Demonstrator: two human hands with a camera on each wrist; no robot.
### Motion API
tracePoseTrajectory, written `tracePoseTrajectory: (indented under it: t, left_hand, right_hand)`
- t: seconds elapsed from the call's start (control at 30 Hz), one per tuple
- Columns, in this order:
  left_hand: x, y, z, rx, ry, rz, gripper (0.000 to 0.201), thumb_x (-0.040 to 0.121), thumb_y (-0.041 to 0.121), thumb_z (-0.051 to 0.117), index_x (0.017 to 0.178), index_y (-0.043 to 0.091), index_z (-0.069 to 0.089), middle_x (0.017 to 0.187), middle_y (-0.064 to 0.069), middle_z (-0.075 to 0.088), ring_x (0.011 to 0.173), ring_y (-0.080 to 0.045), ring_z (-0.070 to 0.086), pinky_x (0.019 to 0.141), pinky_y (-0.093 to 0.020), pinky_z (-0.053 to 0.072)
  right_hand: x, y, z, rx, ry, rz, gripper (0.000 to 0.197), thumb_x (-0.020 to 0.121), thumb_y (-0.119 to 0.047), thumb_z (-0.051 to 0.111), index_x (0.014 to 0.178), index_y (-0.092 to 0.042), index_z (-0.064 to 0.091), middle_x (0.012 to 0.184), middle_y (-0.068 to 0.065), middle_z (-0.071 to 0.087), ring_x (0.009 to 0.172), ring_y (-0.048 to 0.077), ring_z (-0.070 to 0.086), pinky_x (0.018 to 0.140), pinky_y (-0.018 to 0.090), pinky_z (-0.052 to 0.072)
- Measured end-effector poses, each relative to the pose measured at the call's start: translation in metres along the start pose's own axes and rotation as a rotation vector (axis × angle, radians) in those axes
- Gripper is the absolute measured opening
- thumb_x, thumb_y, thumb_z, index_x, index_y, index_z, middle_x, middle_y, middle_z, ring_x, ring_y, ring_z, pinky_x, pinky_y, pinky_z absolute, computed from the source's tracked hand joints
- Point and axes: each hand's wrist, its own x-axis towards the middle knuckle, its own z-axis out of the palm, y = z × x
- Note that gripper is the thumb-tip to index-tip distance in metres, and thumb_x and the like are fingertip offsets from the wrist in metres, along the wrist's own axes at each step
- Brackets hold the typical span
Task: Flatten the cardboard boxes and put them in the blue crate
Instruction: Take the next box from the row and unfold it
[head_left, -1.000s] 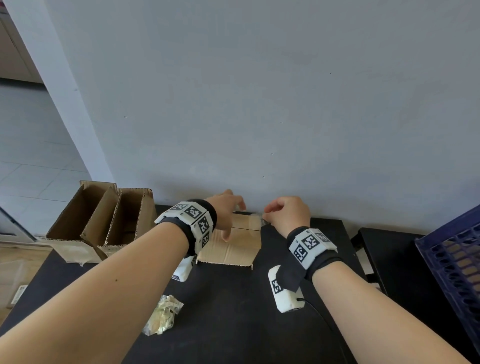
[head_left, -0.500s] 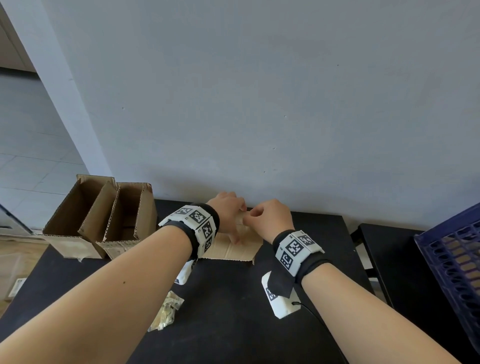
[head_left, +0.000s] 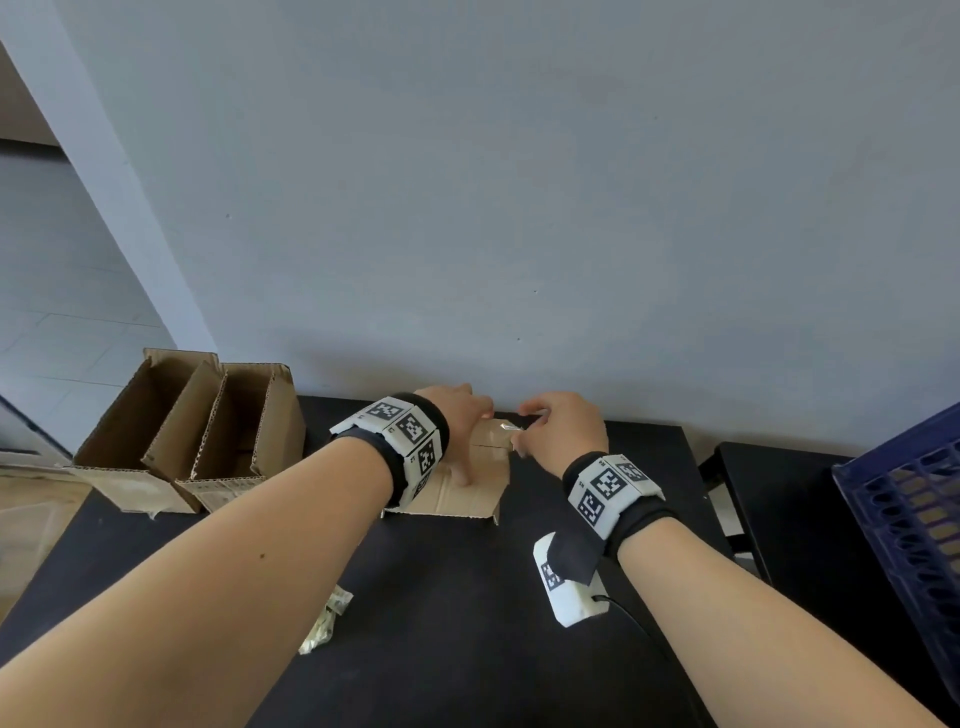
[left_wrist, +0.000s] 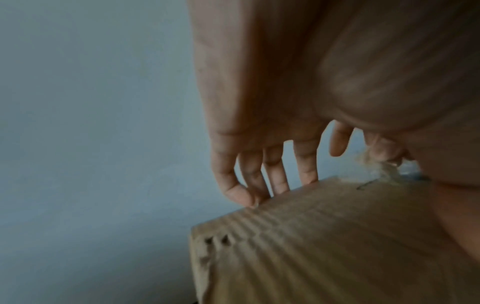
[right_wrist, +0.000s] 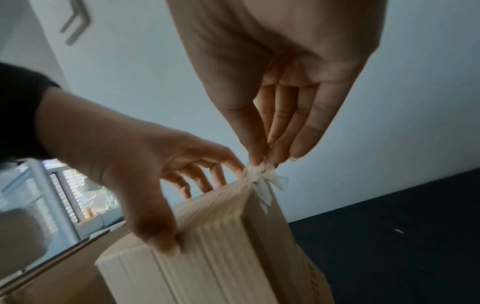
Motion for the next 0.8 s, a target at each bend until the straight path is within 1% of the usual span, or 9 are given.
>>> tracePoseTrajectory:
  t: [0.07, 0.17, 0.23, 0.3, 0.37, 0.43, 0.5, 0.63, 0.8]
  left_hand:
    - [0.003, 0.012, -0.003, 0.061, -0.031, -0.019, 0.092, 0.062, 0.035, 0.083, 0.139, 0.024, 0.033, 0.129, -0.003, 0.044, 0.114, -0.026, 0.052, 0.091, -0.042, 0.049]
    - [0.005, 0.029, 0.000, 0.130, -0.034, -0.040, 0.087, 0.063, 0.036, 0.083, 0.134, 0.022, 0.034, 0.125, -0.002, 0.048, 0.110, -0.025, 0.055, 0.078, -0.038, 0.043]
    - [0.005, 0.036, -0.002, 0.135, -0.034, -0.049, 0.084, 0.063, 0.036, 0.083, 0.131, 0.021, 0.036, 0.121, -0.001, 0.052, 0.107, -0.024, 0.056, 0.077, -0.036, 0.043]
    - [0.004, 0.040, -0.010, 0.112, -0.035, -0.046, 0.081, 0.062, 0.033, 0.083, 0.128, 0.020, 0.037, 0.115, -0.002, 0.054, 0.102, -0.025, 0.059, 0.080, -0.037, 0.050]
    - [0.003, 0.043, -0.020, 0.068, -0.008, -0.043, 0.081, 0.063, 0.028, 0.083, 0.128, 0.019, 0.036, 0.112, -0.004, 0.054, 0.098, -0.026, 0.059, 0.081, -0.039, 0.053]
    - [0.002, 0.047, -0.027, 0.014, 0.036, -0.046, 0.085, 0.064, 0.022, 0.083, 0.133, 0.019, 0.033, 0.115, -0.005, 0.052, 0.099, -0.026, 0.058, 0.081, -0.038, 0.051]
    - [0.002, 0.051, -0.030, -0.030, 0.066, -0.058, 0.089, 0.064, 0.017, 0.082, 0.136, 0.020, 0.029, 0.117, -0.006, 0.050, 0.101, -0.027, 0.057, 0.078, -0.035, 0.049]
    - [0.002, 0.058, -0.031, -0.079, 0.091, -0.092, 0.093, 0.063, 0.017, 0.081, 0.139, 0.023, 0.028, 0.116, -0.004, 0.050, 0.099, -0.026, 0.057, 0.075, -0.034, 0.050]
    - [-0.002, 0.064, -0.032, -0.061, 0.097, -0.125, 0.093, 0.062, 0.020, 0.083, 0.138, 0.027, 0.030, 0.122, -0.004, 0.046, 0.103, -0.027, 0.055, 0.080, -0.038, 0.052]
  right_hand:
    - [0.000, 0.011, -0.007, 0.041, -0.057, 0.001, 0.038, 0.070, -0.009, 0.069, 0.103, -0.029, 0.071, 0.087, -0.005, 0.069, 0.093, 0.013, 0.063, 0.079, 0.022, 0.047]
    - [-0.002, 0.021, -0.010, 0.067, -0.101, -0.032, 0.028, 0.075, -0.011, 0.067, 0.093, -0.031, 0.073, 0.070, -0.014, 0.061, 0.083, 0.010, 0.062, 0.066, 0.019, 0.044]
    - [-0.003, 0.023, -0.014, 0.099, -0.102, -0.029, 0.021, 0.077, -0.012, 0.067, 0.084, -0.031, 0.074, 0.066, -0.016, 0.059, 0.080, 0.010, 0.062, 0.069, 0.019, 0.047]
    - [-0.001, 0.027, -0.019, 0.194, -0.092, -0.003, 0.023, 0.076, -0.010, 0.069, 0.067, -0.031, 0.070, 0.063, -0.013, 0.063, 0.079, 0.017, 0.067, 0.079, 0.029, 0.055]
    - [0.001, 0.030, -0.027, 0.319, -0.088, 0.025, 0.027, 0.074, -0.007, 0.071, 0.058, -0.029, 0.068, 0.065, -0.002, 0.068, 0.075, 0.023, 0.070, 0.081, 0.039, 0.058]
    - [0.002, 0.031, -0.039, 0.424, -0.095, 0.027, 0.027, 0.075, -0.004, 0.072, 0.059, -0.025, 0.068, 0.069, 0.006, 0.070, 0.075, 0.027, 0.071, 0.082, 0.041, 0.058]
    - [0.003, 0.032, -0.049, 0.470, -0.096, 0.010, 0.027, 0.075, -0.002, 0.072, 0.059, -0.025, 0.069, 0.073, 0.008, 0.072, 0.077, 0.028, 0.072, 0.082, 0.041, 0.058]
    - [0.003, 0.036, -0.060, 0.470, -0.079, 0.011, 0.025, 0.073, -0.002, 0.069, 0.060, -0.023, 0.071, 0.073, 0.005, 0.074, 0.073, 0.020, 0.072, 0.081, 0.034, 0.059]
    - [-0.002, 0.040, -0.068, 0.483, -0.097, 0.014, 0.023, 0.075, 0.000, 0.068, 0.062, -0.019, 0.070, 0.068, 0.007, 0.072, 0.065, 0.019, 0.070, 0.074, 0.032, 0.060]
